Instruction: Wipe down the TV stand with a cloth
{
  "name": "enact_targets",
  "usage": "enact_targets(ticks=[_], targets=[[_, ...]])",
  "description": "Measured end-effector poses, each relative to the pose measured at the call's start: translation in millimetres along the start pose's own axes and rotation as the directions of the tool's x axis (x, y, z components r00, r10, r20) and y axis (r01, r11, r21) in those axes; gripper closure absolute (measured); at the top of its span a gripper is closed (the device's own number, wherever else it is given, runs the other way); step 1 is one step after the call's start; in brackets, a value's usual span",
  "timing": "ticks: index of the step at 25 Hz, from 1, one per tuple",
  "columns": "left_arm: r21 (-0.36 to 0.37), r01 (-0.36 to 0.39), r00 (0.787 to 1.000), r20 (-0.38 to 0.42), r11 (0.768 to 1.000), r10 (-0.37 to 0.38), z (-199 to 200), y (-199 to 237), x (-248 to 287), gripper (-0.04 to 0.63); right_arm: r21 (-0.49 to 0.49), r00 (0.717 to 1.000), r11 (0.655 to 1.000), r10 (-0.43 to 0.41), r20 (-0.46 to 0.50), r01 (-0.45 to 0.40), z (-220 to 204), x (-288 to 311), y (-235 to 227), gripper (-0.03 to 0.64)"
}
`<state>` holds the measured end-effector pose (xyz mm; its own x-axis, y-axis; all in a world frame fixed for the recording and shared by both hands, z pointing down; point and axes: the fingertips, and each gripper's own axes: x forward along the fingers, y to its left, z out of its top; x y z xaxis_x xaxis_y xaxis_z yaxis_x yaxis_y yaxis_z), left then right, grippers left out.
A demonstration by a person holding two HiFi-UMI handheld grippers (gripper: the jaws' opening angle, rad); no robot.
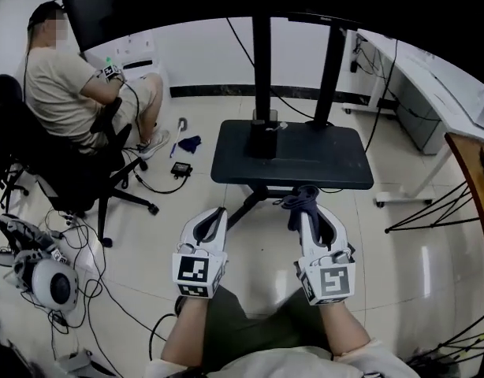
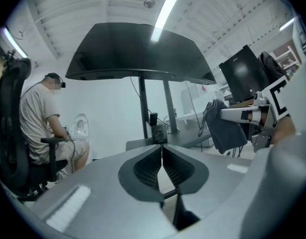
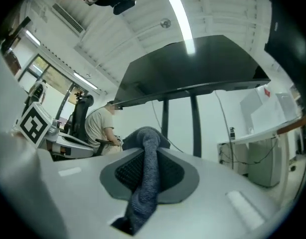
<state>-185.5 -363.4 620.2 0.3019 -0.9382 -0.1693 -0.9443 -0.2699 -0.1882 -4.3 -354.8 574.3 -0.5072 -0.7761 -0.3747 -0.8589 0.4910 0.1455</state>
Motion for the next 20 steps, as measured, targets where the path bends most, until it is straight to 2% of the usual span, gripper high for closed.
enact_targets(ticks=[4, 6, 7, 9, 12, 15, 20], targets=[[0.009, -0.097, 0.995, -0.016, 0.995, 0.097, -18, 42, -25, 0.5, 0.02, 0.996, 0.996, 0.089, 0.007, -0.09, -33, 29, 49, 0.563], [0.007, -0.126, 0.992, -0.028, 0.992, 0.126, -30, 59, -35, 0.5, 0.014, 0.994, 0.995, 0.104, -0.04, -0.103, -73, 39, 64, 0.563], [0.001, -0.133, 0.99, -0.037, 0.991, 0.133, -37, 66, -37, 0.5, -0.008, 0.99, 0.995, 0.1, -0.099, -0.101, -101, 42, 68, 0.563], [-0.018, -0.13, 0.991, -0.042, 0.991, 0.129, -50, 73, -36, 0.5, -0.088, 0.979, 0.992, 0.069, -0.19, -0.087, -168, 60, 62, 0.563], [-0.042, -0.109, 0.994, -0.025, 0.993, 0.108, -53, 70, -22, 0.5, -0.153, 0.986, 0.986, 0.047, -0.158, -0.072, -244, 123, 34, 0.563], [-0.05, -0.08, 0.996, -0.041, 0.996, 0.078, -65, 65, -12, 0.5, -0.221, 0.977, 0.972, 0.036, -0.21, -0.084, -299, 178, 17, 0.563], [-0.062, -0.076, 0.996, -0.053, 0.995, 0.073, -69, 82, -10, 0.5, -0.3, 0.984, 0.949, 0.042, -0.175, -0.094, -299, 242, 15, 0.563]])
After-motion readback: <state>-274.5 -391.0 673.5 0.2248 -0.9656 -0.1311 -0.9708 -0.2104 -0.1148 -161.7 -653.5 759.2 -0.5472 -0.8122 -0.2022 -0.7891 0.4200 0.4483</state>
